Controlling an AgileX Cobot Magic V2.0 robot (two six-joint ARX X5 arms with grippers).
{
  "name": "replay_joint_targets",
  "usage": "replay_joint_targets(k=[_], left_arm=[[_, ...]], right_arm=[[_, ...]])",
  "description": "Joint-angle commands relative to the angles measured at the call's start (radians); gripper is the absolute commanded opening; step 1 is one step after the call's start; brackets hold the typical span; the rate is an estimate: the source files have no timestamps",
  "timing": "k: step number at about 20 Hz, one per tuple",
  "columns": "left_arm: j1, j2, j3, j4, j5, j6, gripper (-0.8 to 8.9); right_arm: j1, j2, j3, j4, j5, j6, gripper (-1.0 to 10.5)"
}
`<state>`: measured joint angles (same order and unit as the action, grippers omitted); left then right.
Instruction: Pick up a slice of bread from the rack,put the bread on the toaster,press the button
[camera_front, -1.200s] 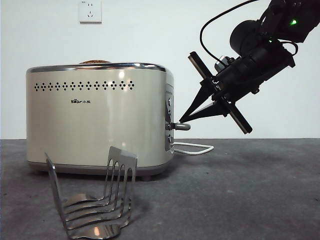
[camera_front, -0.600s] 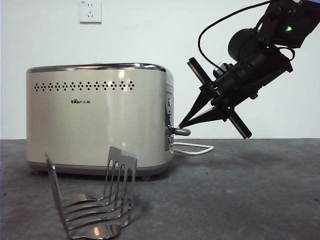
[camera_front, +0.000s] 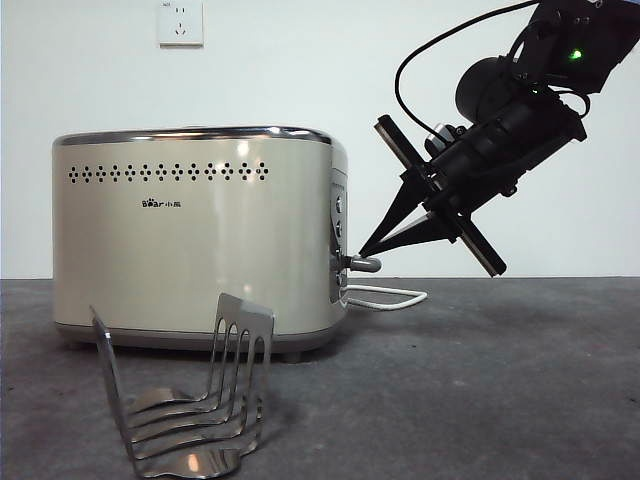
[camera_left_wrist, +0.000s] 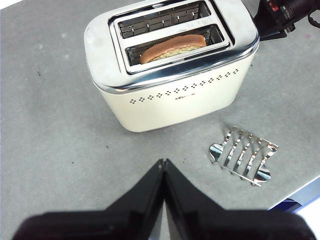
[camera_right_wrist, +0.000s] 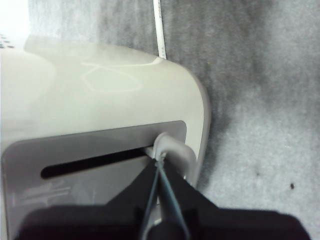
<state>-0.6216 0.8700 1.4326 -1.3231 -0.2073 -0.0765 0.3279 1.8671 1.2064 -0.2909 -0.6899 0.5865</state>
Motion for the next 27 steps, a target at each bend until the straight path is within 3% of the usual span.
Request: replay_joint_targets(k=[1,22,27], left_arm=[[0.004,-0.004,-0.005,0.003,-0.002,-0.005,-0.08],[0.004,-0.004,-0.005,0.003,0.005,-0.005,-0.08],[0.004,-0.005,-0.005,0.003,0.005,-0.005,-0.08]], right_arm=[[0.006,0.067,-0.050,-0.067,0.077,-0.006,-0.1],[0.007,-0.143,0.050,-0.064,0.068,0.002,-0.1],[0.007,-0.258,0.088,-0.130,0.072,-0.043,0.0]])
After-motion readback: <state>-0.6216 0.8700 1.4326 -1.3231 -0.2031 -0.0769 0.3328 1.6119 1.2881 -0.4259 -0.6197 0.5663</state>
